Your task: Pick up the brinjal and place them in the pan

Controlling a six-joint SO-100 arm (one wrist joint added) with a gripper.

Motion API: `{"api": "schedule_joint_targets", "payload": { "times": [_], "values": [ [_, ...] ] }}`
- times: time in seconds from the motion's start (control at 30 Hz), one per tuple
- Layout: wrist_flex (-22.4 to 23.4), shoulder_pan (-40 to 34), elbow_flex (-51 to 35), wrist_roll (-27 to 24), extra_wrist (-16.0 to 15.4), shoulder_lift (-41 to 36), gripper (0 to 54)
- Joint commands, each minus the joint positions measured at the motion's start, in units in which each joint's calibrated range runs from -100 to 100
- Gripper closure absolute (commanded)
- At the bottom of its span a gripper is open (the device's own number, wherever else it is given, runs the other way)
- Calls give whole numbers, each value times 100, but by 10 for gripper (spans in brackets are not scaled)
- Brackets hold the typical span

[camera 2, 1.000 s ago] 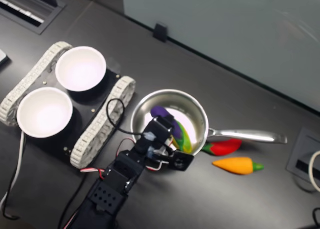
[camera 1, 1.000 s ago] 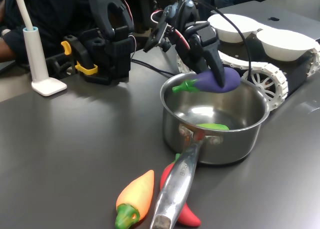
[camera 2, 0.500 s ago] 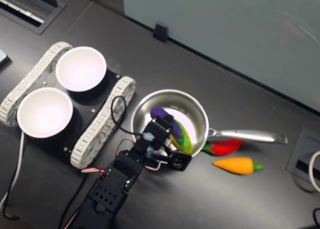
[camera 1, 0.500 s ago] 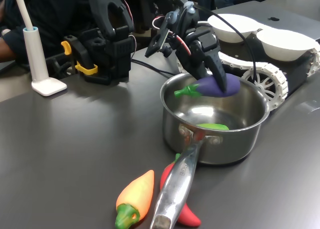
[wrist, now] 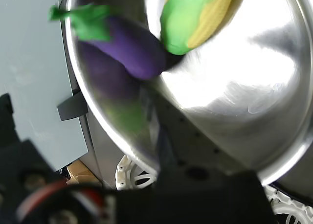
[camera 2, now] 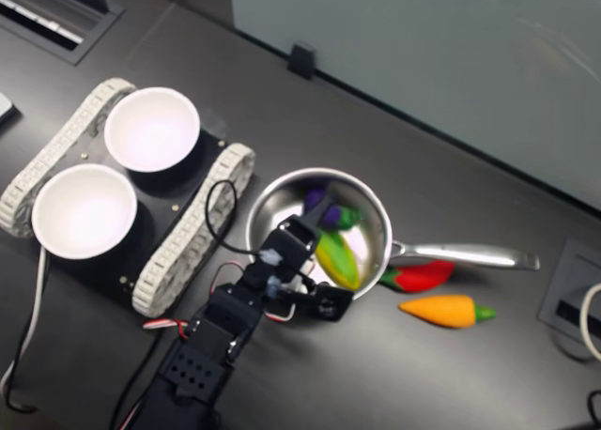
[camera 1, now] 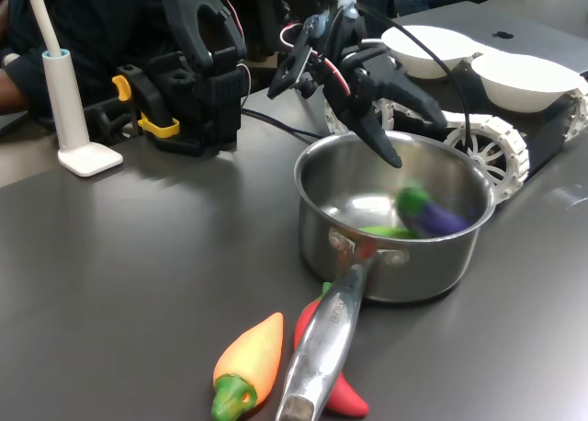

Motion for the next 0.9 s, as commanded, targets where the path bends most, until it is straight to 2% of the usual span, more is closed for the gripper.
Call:
{"api": "schedule_joint_targets", "payload": {
  "times": [0.0, 0.27, 0.5, 0.57, 0.87],
  "values": [
    [77, -107, -115, -127, 55, -384, 57],
    [103, -119, 21, -200, 55, -645, 28],
    [86, -245, 330, -137, 55, -1126, 42],
    [34, -268, 466, -73, 55, -1269, 68],
    [-494, -359, 1102, 288, 55, -1683, 289]
  ]
}}
